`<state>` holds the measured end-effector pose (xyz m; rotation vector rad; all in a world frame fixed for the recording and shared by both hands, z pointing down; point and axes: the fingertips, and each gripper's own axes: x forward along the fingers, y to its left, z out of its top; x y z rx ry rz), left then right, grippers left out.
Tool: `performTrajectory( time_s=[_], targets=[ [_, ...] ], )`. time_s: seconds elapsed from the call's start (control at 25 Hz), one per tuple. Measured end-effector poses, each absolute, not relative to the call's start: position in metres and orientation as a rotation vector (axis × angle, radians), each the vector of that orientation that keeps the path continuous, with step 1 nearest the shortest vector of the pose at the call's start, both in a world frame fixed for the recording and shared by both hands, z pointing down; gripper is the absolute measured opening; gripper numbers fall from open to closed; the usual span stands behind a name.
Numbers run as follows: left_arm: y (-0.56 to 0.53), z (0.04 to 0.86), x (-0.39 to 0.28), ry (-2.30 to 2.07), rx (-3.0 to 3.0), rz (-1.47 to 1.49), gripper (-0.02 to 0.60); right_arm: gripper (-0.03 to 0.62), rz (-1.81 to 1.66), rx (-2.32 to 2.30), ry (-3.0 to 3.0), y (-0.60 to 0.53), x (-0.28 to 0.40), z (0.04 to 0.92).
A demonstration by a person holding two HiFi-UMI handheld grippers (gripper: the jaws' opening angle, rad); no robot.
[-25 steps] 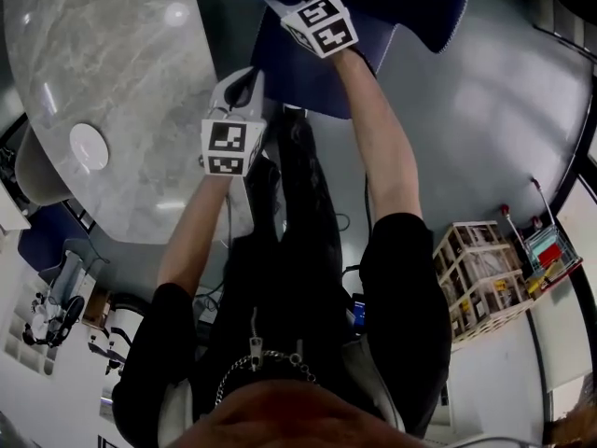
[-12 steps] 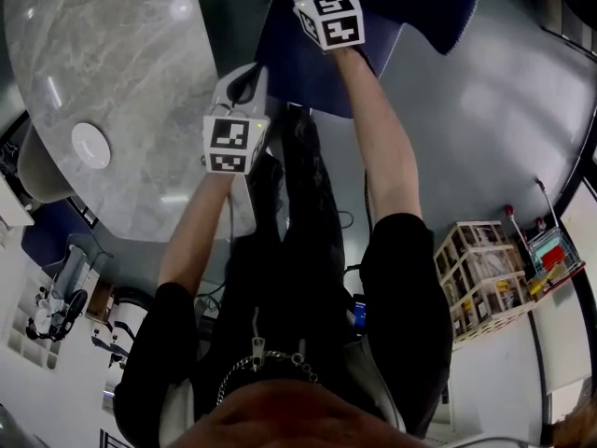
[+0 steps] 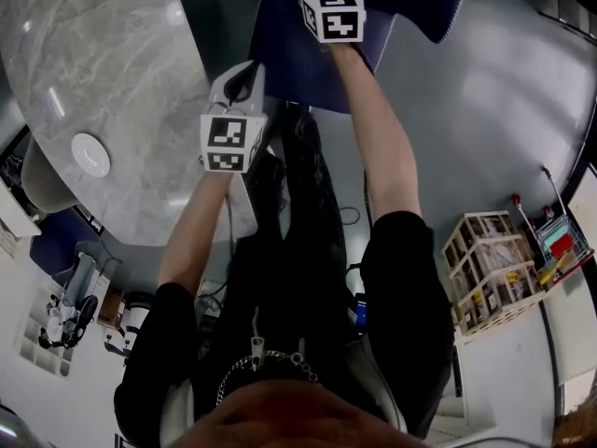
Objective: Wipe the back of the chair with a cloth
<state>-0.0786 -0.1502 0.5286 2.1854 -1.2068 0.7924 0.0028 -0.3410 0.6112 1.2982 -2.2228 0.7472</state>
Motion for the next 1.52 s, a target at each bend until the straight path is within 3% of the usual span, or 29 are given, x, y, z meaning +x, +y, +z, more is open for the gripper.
performTrajectory(
  time_s=[1.52],
  targets=[
    [-0.134,0.544,-0.037,-1.026,2.286,0.862,0.011,0.149,0.937,2.02,-1.634,-0.269,0.221,0.636]
  ],
)
